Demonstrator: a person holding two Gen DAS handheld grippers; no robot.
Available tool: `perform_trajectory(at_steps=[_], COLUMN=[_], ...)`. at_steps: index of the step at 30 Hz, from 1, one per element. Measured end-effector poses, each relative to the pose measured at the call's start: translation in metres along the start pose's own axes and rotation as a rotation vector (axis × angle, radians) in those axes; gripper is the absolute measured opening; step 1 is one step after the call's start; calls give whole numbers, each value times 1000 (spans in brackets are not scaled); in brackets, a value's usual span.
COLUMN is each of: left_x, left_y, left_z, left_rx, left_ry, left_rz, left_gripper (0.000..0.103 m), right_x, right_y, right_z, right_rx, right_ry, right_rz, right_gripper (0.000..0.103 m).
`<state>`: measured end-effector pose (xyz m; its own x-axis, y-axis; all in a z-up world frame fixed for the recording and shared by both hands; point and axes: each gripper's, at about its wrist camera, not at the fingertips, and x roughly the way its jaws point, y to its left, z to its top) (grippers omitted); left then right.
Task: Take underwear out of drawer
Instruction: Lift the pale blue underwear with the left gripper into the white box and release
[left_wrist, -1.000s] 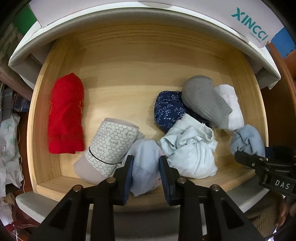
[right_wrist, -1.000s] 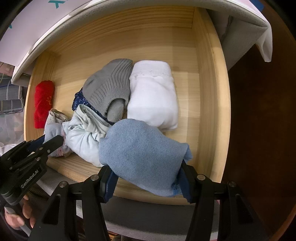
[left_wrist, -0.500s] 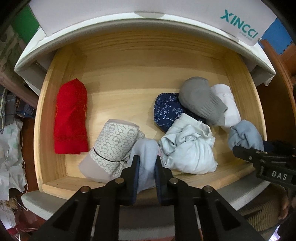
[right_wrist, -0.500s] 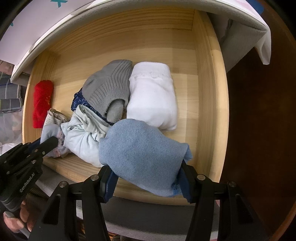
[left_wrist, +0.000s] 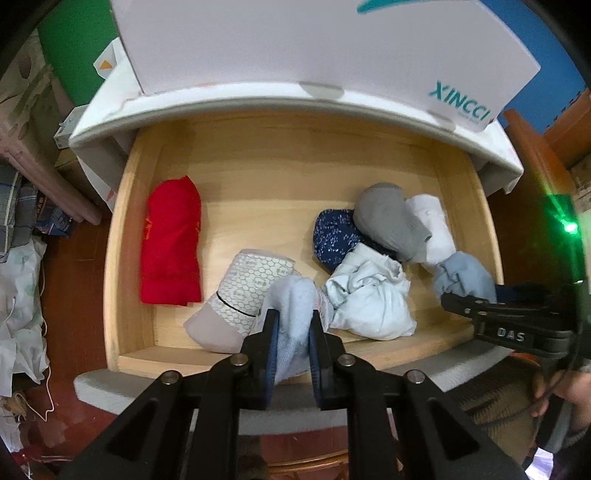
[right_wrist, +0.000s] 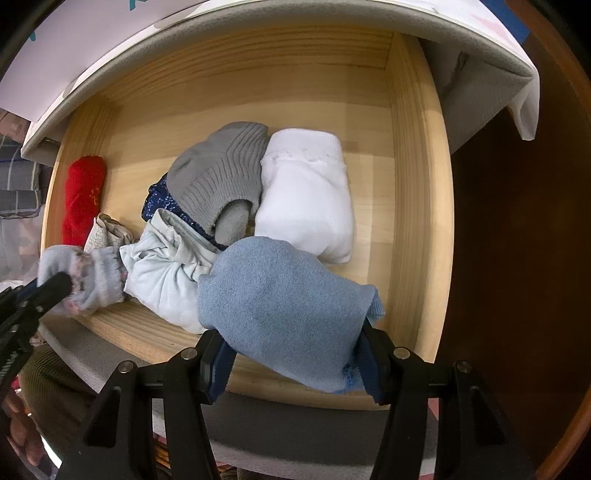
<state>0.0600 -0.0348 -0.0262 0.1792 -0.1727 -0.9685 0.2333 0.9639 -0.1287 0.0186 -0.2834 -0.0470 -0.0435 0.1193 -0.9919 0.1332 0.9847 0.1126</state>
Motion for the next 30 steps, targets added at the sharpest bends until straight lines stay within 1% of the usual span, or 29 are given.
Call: perform_trajectory(at_steps=[8,12,17,19,21,24,27,30], left_x=[-43,-81,-142,-166,-191,-219,-231,-230], left_y=[2,3,6,6,7,7,8,8], left_z=[9,19,39,51,66,92,119,147], left_rx=[27,49,65,74,76,73,72,67], left_ry=[-78,-148,-269,-317,-379,-455,-498,-515], left_rz=[2,3,14,22,49,73,87,107], left_gripper=[15,15,15,15,15,15,15,15], right_x=[1,1,1,1,0,-1,-2,-3], right_y=[0,0,1,2,2,3,1,-1], right_z=[1,1,2,3,1,-1,-2,-3], right_rx=[1,0,-4,-4,-4,-1,2,6], right_ry=[6,6,4,2,0,-6,-10,-14], right_rz=[3,3,-3,-4,-6,-7,-9,-7], right_gripper=[54,54,54,54,54,54,54,54])
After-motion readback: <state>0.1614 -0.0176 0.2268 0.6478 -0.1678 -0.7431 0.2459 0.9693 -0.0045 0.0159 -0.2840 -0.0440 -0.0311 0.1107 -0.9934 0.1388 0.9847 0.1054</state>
